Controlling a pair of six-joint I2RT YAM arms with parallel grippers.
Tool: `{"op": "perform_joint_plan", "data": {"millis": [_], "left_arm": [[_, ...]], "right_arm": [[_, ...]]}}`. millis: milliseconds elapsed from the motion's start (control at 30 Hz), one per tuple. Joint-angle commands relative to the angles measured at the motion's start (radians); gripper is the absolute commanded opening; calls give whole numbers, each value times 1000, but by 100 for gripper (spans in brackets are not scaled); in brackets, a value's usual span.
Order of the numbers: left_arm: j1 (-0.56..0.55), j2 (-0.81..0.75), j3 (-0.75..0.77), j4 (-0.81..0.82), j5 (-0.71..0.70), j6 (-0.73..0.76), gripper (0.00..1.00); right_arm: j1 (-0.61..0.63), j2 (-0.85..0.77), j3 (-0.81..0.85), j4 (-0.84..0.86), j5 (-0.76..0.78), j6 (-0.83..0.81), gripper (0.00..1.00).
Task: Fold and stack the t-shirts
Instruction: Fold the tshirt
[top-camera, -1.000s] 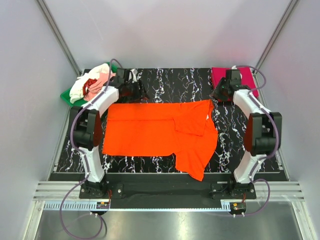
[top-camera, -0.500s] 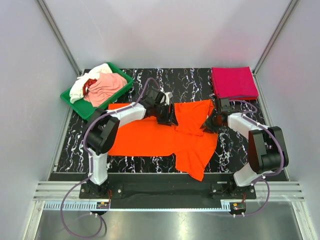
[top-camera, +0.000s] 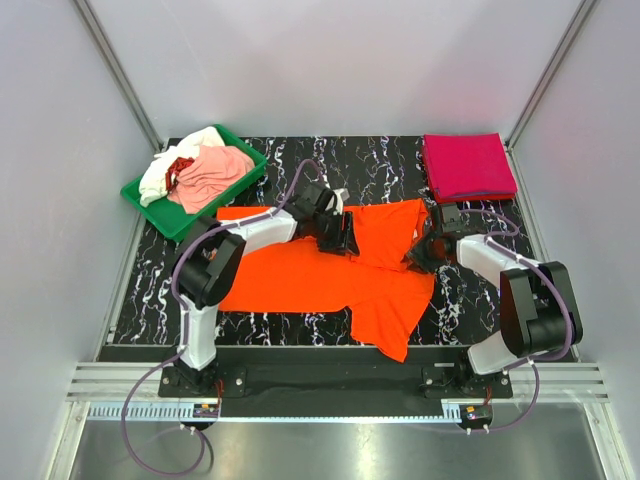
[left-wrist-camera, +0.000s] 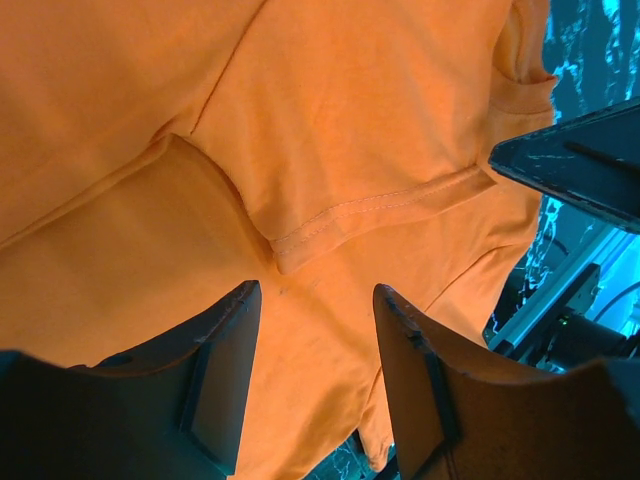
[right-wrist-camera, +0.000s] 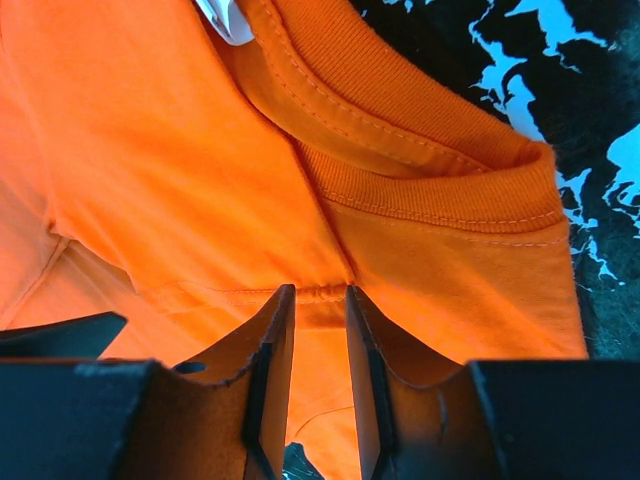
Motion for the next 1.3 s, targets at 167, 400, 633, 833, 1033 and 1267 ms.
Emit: {"op": "perform_joint_plan", "data": {"millis": [167, 400, 633, 833, 1033, 1267], "left_arm": [[-24, 32, 23, 39, -19, -11, 53], [-33, 55, 32, 39, -17, -10, 51], [-35, 59, 51, 35, -20, -10, 20], [-35, 49, 64, 15, -11, -5, 0], [-33, 10, 61, -17, -37, 12, 0], [-33, -5, 68, -68, -71, 27, 0]], "right_arm": [[25, -47, -38, 27, 52, 48, 37], [39, -50, -52, 27, 80, 87, 38], [45, -90, -79, 90, 92, 93, 21], [59, -155, -125, 114, 97, 131, 0], [102, -290, -173, 85, 171, 186, 0], [267, -365, -208, 39, 286, 295, 0]]}}
